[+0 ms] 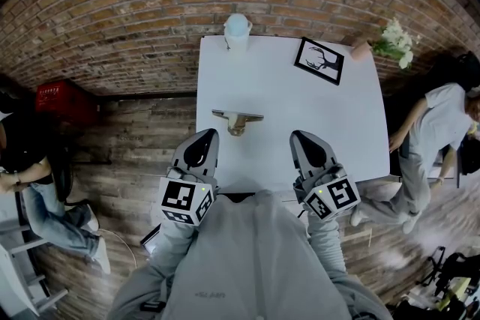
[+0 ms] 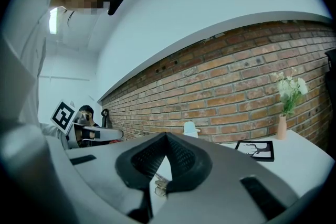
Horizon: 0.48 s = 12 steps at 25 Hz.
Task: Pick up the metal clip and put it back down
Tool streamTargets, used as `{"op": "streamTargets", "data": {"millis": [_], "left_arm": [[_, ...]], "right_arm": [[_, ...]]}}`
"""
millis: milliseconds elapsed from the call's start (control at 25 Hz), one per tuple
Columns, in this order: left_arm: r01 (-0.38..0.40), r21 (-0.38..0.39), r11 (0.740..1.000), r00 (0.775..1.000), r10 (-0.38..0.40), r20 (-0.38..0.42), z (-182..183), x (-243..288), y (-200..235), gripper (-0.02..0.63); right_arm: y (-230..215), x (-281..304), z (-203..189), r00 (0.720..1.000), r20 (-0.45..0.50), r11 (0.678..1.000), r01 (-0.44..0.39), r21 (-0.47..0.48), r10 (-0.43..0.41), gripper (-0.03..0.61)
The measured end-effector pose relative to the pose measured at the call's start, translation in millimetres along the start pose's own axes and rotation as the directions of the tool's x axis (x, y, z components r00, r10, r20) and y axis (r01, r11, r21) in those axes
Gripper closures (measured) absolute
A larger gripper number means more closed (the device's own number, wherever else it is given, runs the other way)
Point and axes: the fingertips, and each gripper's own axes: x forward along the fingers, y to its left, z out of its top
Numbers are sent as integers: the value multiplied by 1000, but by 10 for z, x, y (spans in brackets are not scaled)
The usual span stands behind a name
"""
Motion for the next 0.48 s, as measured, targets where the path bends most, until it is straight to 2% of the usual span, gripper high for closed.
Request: {"op": "streamTargets", "data": {"millis": [480], "left_arm": [[-1,-5,1000,1000,1,-4,-8,-1,39,586]], "right_arm": [[16,32,-4,1000,-7,1000,3,-3,-3,557]]}}
